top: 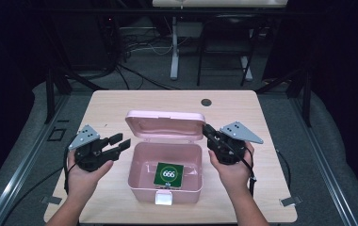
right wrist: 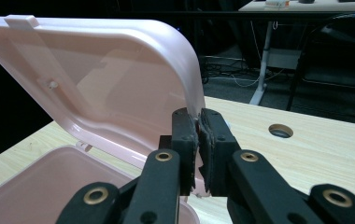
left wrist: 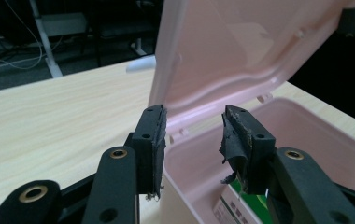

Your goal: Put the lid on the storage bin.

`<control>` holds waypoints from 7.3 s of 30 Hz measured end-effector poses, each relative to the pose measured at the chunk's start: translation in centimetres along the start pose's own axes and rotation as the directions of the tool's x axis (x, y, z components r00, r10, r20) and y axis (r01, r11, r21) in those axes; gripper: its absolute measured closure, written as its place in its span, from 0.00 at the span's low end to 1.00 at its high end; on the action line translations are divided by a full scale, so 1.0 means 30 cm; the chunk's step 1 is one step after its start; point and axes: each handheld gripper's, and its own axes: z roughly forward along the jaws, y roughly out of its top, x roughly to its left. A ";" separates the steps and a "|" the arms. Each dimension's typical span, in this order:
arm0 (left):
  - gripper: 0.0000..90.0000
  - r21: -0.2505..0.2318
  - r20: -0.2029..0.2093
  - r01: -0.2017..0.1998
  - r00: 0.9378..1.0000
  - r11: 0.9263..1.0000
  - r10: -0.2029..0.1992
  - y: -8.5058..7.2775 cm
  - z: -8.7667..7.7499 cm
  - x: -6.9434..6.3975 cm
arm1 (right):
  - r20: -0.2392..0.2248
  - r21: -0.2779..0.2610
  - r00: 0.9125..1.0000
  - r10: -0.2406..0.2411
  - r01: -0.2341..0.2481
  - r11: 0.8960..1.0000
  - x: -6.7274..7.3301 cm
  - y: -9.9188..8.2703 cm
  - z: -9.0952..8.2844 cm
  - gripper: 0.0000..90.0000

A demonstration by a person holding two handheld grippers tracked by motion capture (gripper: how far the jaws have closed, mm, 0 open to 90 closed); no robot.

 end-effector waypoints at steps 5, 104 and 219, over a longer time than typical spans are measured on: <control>0.69 -0.013 -0.013 -0.018 1.000 1.000 0.018 0.044 0.008 -0.002 | 0.000 -0.002 1.000 -0.001 0.001 1.000 0.000 -0.002 -0.001 0.94; 0.73 -0.027 0.040 -0.083 0.996 0.996 0.084 0.049 -0.065 -0.058 | 0.047 -0.007 0.998 0.038 -0.038 0.999 -0.109 0.034 -0.019 0.48; 0.61 0.111 0.095 -0.032 0.995 0.993 0.022 -0.270 -0.127 -0.099 | 0.020 0.053 1.000 0.015 -0.016 0.998 -0.095 0.019 0.013 0.43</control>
